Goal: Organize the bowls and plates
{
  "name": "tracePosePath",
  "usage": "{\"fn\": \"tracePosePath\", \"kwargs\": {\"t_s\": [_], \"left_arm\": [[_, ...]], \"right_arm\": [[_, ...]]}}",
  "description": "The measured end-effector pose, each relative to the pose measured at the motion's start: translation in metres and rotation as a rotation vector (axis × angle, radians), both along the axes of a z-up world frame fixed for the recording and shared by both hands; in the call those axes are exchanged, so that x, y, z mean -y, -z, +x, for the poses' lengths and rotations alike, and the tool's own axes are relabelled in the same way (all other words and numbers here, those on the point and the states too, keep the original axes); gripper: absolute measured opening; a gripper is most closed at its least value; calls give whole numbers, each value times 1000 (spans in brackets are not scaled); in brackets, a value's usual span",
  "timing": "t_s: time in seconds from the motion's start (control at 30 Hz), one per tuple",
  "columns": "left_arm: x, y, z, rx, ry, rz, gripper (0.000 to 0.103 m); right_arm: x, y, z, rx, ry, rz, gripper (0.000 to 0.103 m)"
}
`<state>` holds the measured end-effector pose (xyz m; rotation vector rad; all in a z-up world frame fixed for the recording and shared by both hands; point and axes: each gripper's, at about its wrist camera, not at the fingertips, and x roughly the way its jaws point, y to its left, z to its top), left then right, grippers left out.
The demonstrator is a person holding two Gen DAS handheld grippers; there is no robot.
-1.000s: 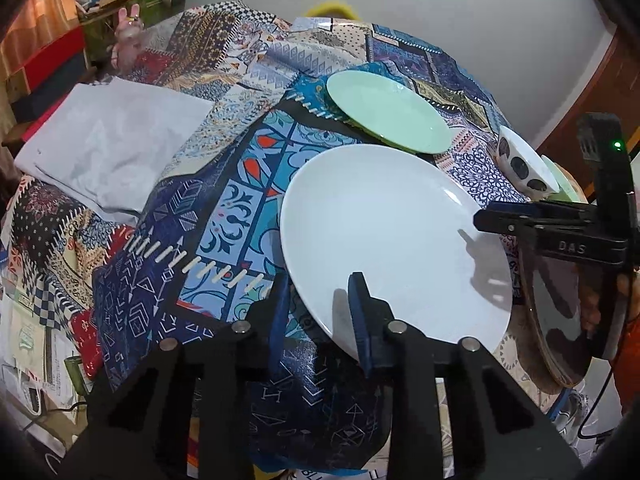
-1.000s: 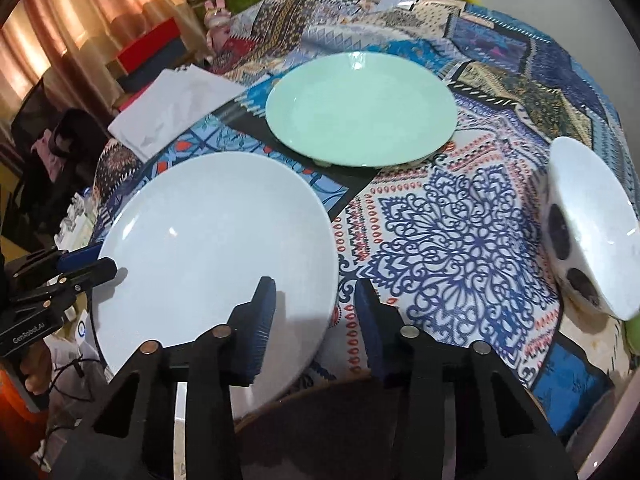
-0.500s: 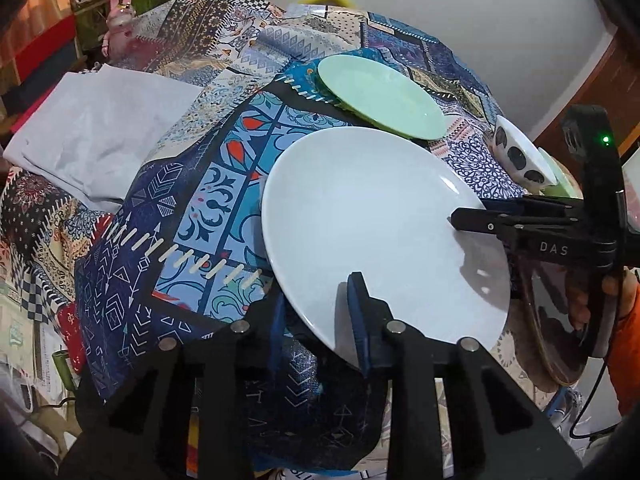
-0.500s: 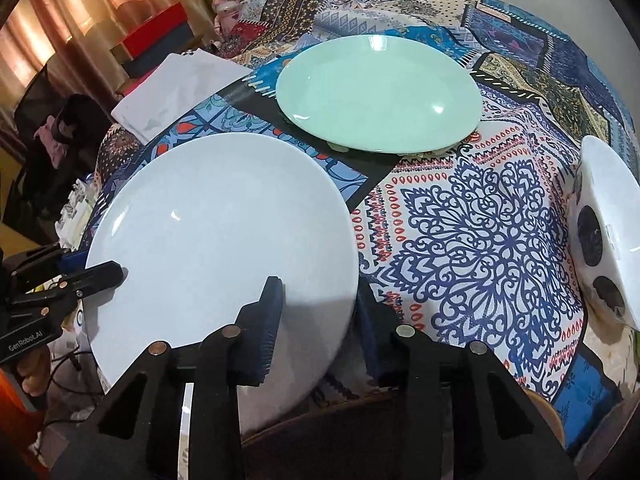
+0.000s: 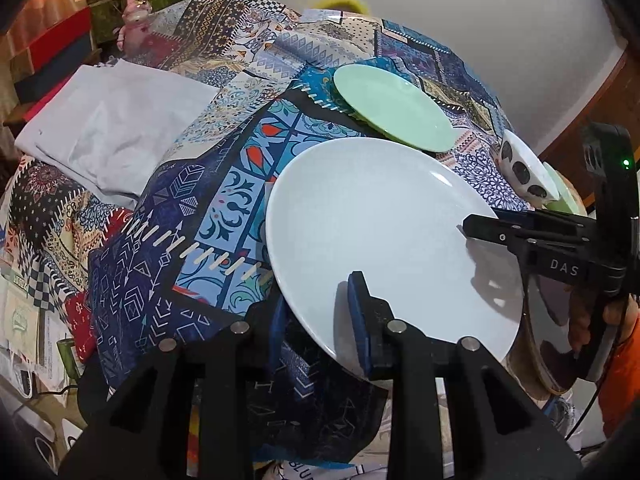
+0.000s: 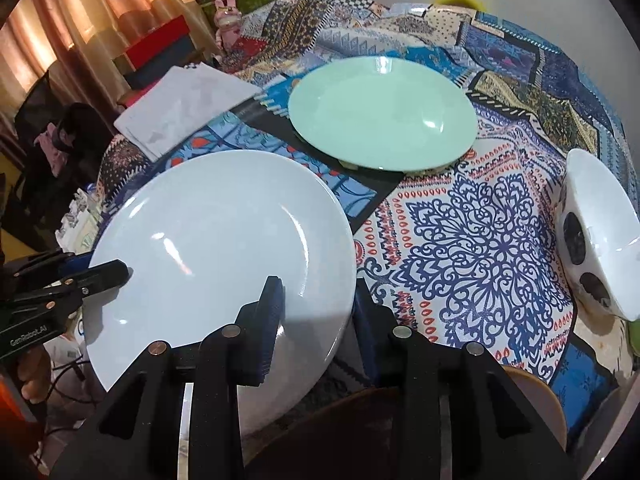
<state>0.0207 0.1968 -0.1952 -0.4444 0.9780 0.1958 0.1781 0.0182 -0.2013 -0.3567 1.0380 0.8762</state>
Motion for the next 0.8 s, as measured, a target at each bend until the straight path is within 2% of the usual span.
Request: {"fn": "tracePosePath", "kwargs": {"t_s": [0.33, 0.8], "left_arm": [[7, -19, -5, 34, 4, 42, 29], [45, -55, -7, 98, 72, 85, 30]], "right_arm": [[13, -14, -15, 29, 12, 46, 32], [60, -43, -32, 80, 85, 118, 32]]}}
